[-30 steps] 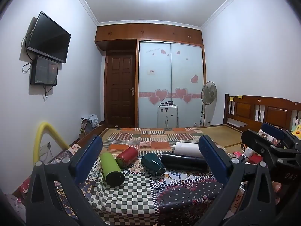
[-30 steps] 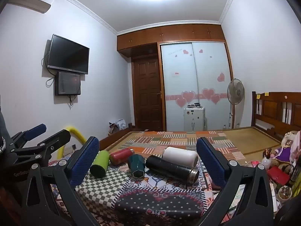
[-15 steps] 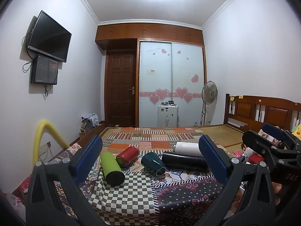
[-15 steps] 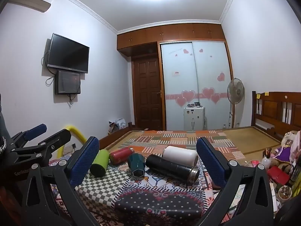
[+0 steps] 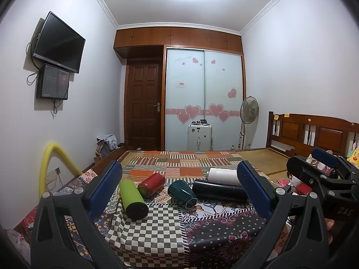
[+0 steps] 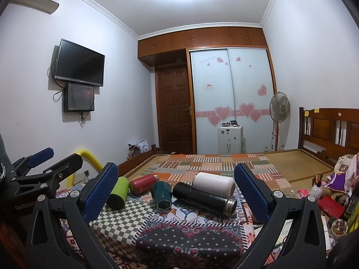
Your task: Flip cup upright
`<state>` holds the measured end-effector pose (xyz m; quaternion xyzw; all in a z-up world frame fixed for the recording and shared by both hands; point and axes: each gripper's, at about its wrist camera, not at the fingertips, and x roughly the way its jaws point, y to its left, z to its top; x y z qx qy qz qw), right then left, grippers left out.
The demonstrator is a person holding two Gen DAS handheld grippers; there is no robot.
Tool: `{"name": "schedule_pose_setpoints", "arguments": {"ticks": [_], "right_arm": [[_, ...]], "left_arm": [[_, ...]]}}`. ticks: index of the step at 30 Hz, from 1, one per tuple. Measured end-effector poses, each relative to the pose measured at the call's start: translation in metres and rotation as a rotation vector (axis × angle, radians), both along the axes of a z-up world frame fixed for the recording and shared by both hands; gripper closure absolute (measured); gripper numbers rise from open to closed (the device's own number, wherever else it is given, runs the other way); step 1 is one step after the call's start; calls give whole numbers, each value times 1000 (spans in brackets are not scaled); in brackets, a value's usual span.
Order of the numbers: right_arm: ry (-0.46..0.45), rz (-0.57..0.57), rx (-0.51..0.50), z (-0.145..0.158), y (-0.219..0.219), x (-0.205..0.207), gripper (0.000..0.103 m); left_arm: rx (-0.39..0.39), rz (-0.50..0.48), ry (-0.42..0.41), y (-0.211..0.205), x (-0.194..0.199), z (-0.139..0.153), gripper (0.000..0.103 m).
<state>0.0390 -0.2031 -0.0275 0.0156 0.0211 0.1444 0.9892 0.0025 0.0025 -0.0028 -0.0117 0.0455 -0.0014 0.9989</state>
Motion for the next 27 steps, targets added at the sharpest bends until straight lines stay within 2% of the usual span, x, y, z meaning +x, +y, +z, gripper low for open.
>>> {"name": "schedule_pose_setpoints", "arguments": {"ticks": [27], "right_arm": [[7, -3, -4, 1, -3, 0, 0]], "left_arm": [[8, 6, 1, 0, 2, -3, 0]]}}
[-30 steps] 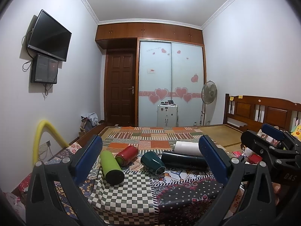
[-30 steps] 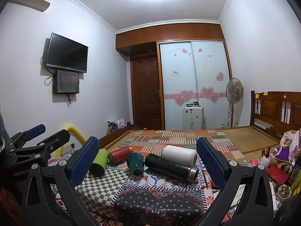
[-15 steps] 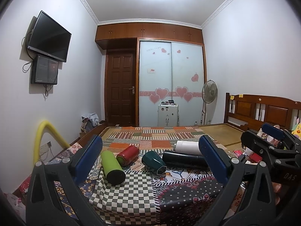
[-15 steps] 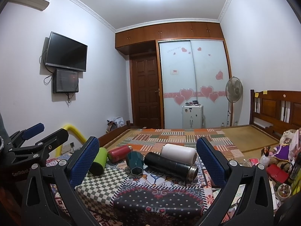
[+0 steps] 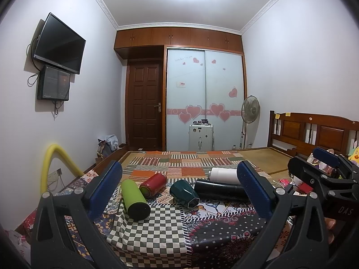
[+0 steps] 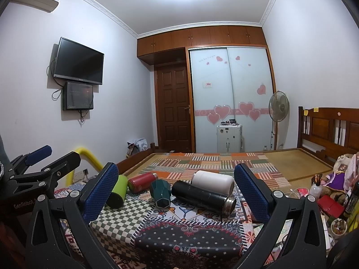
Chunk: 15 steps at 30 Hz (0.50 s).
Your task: Flip cup upright
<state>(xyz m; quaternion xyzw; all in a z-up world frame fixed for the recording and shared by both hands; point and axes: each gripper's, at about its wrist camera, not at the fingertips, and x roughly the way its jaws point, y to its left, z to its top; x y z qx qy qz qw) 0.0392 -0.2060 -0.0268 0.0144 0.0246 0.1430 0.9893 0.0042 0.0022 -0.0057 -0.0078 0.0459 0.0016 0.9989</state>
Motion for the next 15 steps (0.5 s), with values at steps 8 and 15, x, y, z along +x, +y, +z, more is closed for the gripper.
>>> {"name": "schedule_pose_setpoints", "arguments": {"ticks": [8, 15], "right_arm": [[1, 0, 0, -1, 0, 0, 0], [2, 0, -1, -1, 0, 1, 0]], "left_arm": [[0, 0, 0, 0, 0, 0, 0], [-3, 4, 0, 1, 0, -1, 0]]}}
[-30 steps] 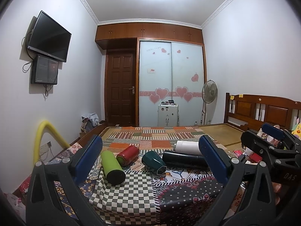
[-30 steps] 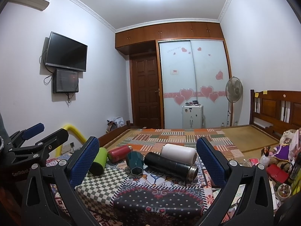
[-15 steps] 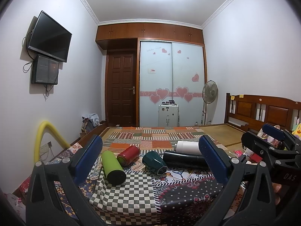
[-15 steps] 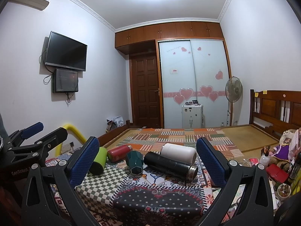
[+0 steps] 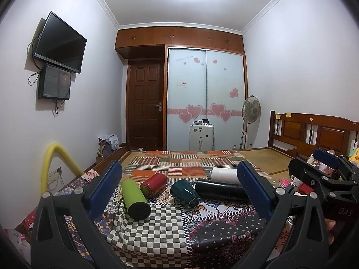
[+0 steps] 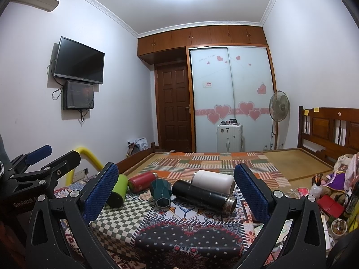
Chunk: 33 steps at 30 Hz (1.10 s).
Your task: Flip cup upright
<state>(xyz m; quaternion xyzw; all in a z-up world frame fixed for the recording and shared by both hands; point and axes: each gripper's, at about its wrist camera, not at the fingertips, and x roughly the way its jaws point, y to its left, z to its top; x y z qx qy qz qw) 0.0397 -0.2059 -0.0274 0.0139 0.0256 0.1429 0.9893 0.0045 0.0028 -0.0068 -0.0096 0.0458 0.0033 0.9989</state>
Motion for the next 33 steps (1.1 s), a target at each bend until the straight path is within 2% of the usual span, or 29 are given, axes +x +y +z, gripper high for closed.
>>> {"name": "schedule_pose_setpoints", "arguments": {"ticks": [9, 13, 20, 25, 28, 33], "right_arm": [[18, -1, -7, -5, 1, 9, 0], [36, -11, -15, -7, 2, 20, 0], [68, -19, -41, -15, 3, 47, 0], [108, -16, -56, -25, 7, 72, 0], [137, -14, -63, -32, 8, 87, 0], [187, 1, -69, -40, 11, 110, 0]], "left_arm": [[-2, 16, 20, 5, 13, -6, 0], [-2, -6, 70, 13, 32, -10, 0], [39, -6, 202, 37, 85, -18, 0], [65, -13, 324, 64, 141, -27, 0], [94, -22, 433, 79, 183, -39, 13], [119, -45, 574, 94, 243, -61, 16]]}}
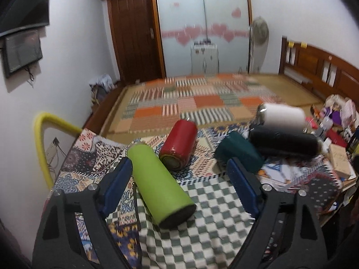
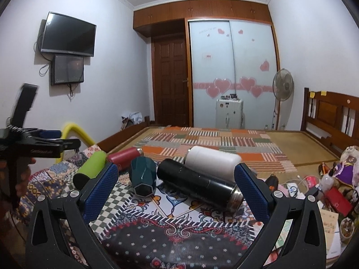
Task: Flip cup upright
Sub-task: 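Reach the left tool down and grasp the lying red thermos bottle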
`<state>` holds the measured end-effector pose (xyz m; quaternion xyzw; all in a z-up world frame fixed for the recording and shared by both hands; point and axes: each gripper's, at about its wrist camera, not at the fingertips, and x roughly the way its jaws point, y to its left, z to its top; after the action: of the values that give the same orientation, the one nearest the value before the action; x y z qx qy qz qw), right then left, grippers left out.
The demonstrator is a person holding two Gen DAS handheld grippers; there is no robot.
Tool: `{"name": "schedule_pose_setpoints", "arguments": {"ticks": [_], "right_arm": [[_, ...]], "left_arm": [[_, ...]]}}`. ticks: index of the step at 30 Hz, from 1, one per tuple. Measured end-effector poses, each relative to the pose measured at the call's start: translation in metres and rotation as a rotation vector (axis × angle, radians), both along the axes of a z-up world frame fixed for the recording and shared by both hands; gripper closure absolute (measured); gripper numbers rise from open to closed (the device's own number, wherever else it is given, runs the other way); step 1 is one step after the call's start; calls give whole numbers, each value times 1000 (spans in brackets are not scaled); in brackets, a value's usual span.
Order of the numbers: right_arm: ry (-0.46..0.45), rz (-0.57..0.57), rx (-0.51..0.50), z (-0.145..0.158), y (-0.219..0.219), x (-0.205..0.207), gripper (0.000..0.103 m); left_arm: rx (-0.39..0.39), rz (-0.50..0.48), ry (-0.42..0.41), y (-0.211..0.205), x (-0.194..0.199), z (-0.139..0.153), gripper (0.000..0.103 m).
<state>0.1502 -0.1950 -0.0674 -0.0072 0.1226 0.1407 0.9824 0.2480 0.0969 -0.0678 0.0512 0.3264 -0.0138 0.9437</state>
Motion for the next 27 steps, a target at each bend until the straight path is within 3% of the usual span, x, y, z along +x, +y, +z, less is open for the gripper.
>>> {"name": "schedule_pose_setpoints", "arguments": {"ticks": [7, 17, 27], "right_arm": [[40, 18, -12, -8, 7, 32, 0], [66, 46, -32, -21, 14, 57, 0], [89, 72, -29, -32, 15, 71, 0]], "left_arm": [[0, -56, 182, 4, 75, -34, 30], [39, -112, 387, 1, 164, -69, 30], [90, -127, 520, -11, 203, -95, 31]]}}
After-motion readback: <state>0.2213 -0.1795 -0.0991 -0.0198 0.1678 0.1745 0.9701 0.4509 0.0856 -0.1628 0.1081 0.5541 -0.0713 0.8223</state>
